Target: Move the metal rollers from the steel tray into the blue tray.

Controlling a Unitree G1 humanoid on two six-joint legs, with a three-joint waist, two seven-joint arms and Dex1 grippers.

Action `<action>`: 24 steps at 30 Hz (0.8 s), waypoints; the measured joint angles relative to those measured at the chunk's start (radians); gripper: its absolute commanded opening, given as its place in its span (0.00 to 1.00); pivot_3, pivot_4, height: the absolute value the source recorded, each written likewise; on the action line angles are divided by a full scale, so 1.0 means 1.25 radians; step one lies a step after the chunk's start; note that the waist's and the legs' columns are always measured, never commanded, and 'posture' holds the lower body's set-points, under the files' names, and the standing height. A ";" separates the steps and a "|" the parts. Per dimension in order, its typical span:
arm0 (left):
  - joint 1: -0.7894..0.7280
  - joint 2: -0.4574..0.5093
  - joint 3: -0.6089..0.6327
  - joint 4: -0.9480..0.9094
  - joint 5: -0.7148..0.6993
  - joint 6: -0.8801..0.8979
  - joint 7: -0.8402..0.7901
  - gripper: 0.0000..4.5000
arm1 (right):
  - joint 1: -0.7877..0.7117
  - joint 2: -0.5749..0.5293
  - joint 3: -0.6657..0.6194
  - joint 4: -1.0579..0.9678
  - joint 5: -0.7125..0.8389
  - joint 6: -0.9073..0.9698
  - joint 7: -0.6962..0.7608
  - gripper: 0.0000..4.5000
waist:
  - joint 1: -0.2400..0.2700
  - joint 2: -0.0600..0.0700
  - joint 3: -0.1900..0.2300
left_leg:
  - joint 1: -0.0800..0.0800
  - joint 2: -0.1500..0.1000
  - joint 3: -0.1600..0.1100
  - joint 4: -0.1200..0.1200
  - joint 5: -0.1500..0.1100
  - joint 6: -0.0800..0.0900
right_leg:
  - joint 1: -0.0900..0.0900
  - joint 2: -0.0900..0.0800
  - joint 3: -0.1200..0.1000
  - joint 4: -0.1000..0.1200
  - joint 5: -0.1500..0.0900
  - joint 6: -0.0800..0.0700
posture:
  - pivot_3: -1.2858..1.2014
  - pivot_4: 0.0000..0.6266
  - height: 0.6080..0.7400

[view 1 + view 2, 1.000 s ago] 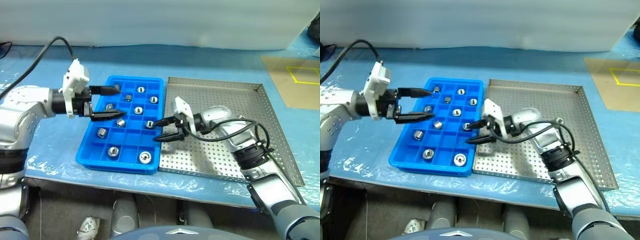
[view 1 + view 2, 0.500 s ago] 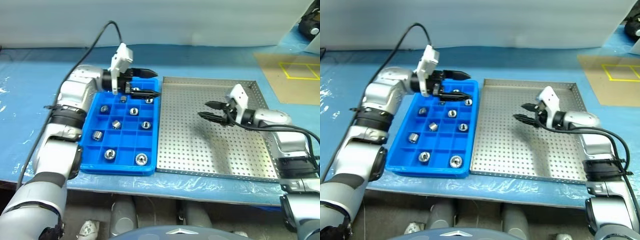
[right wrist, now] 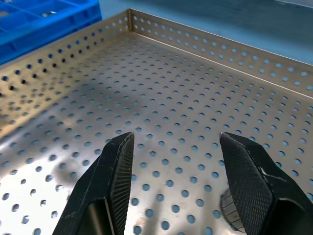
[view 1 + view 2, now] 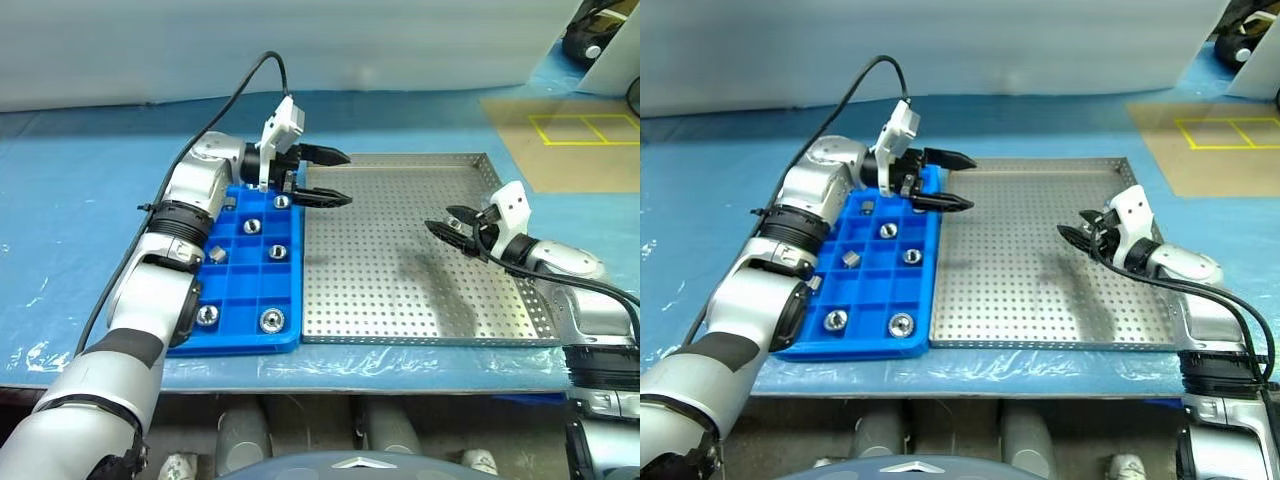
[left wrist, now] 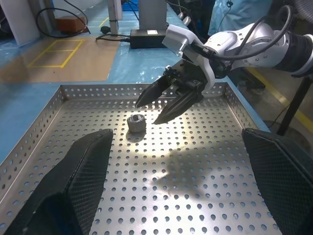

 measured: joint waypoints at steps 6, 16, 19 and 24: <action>0.033 -0.011 -0.006 -0.007 0.021 -0.003 0.014 0.99 | -0.095 0.042 0.031 0.196 -0.072 -0.109 -0.058 0.64 | 0.000 0.000 0.000 | -0.001 0.000 0.000 0.000 0.000 0.001 | 0.000 0.000 0.000 -0.001 0.000 0.000 | 0.41 0.24 1.00; 0.007 -0.113 -0.025 0.111 0.089 -0.069 0.045 0.99 | -0.175 0.079 0.049 0.369 -0.111 -0.232 -0.087 0.64 | 0.004 0.000 0.000 | -0.002 -0.001 0.000 0.001 0.000 0.005 | 0.000 -0.001 0.000 -0.002 0.000 0.000 | 0.41 0.24 1.00; 0.002 -0.117 -0.025 0.142 0.110 -0.094 0.047 0.99 | -0.171 0.079 0.051 0.379 -0.116 -0.241 -0.087 0.64 | 0.002 0.000 0.000 | -0.001 -0.001 0.000 0.000 0.000 0.005 | 0.000 -0.001 0.000 -0.002 0.000 0.000 | 0.40 0.24 1.00; 0.003 -0.117 -0.025 0.150 0.124 -0.106 0.041 0.99 | -0.152 0.068 0.036 0.379 -0.113 -0.241 -0.089 0.64 | 0.003 0.000 0.000 | -0.002 -0.001 0.000 0.000 -0.002 0.009 | 0.000 -0.001 0.000 -0.003 0.000 0.000 | 0.40 0.24 1.00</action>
